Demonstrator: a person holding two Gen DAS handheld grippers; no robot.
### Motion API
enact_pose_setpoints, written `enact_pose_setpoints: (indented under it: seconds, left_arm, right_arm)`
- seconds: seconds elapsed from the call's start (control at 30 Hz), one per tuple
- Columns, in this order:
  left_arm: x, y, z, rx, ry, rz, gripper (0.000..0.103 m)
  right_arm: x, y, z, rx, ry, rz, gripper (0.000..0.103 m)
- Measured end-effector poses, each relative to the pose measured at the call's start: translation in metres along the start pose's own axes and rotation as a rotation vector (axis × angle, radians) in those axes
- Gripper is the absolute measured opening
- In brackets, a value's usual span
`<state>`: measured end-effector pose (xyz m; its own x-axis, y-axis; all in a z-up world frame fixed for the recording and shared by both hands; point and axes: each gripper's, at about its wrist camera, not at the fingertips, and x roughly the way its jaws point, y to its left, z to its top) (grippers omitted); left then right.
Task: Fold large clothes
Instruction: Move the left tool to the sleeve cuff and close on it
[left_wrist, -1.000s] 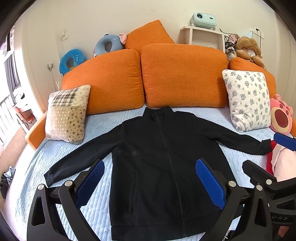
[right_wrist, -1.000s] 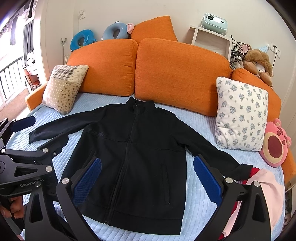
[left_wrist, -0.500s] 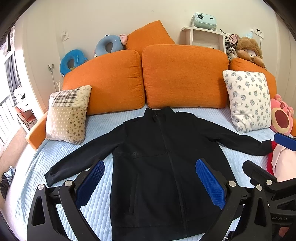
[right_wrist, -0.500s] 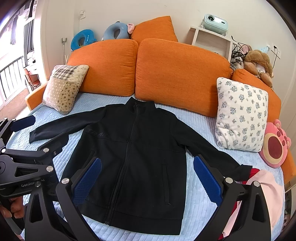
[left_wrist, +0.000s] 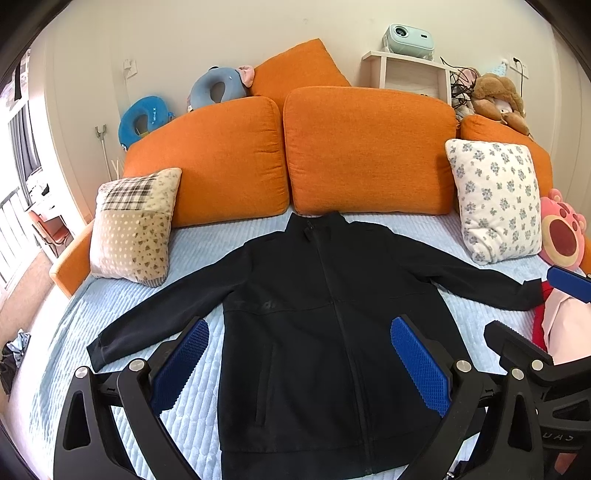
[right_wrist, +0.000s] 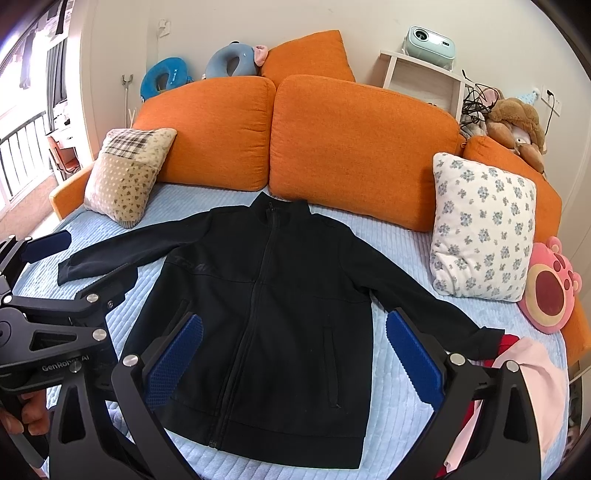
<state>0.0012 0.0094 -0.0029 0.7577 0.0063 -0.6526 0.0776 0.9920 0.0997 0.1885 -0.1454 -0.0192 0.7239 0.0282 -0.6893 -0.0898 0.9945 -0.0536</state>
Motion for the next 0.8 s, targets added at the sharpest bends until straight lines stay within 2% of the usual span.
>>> enact_pose_setpoints:
  seconds: [0.23,0.33,0.43,0.6,0.8]
  left_arm:
    - [0.006,0.009,0.001,-0.031,0.013,0.001,0.100]
    - [0.019,0.026,0.003,-0.053,0.018,0.039,0.100]
    - [0.032,0.057,0.000,-0.097,0.030,0.068,0.100]
    - [0.072,0.135,-0.008,-0.212,0.066,0.125,0.100]
    - [0.118,0.224,-0.026,-0.315,0.109,0.235,0.100]
  right_arm:
    - [0.011,0.004,0.002,-0.002,0.012,0.006,0.098]
    - [0.023,0.013,0.004,-0.009,0.022,0.029,0.098]
    - [0.039,0.032,0.009,-0.035,0.023,0.065,0.098]
    - [0.072,0.074,0.027,-0.082,0.021,0.110,0.098]
    - [0.102,0.114,0.047,-0.103,0.010,0.145,0.098]
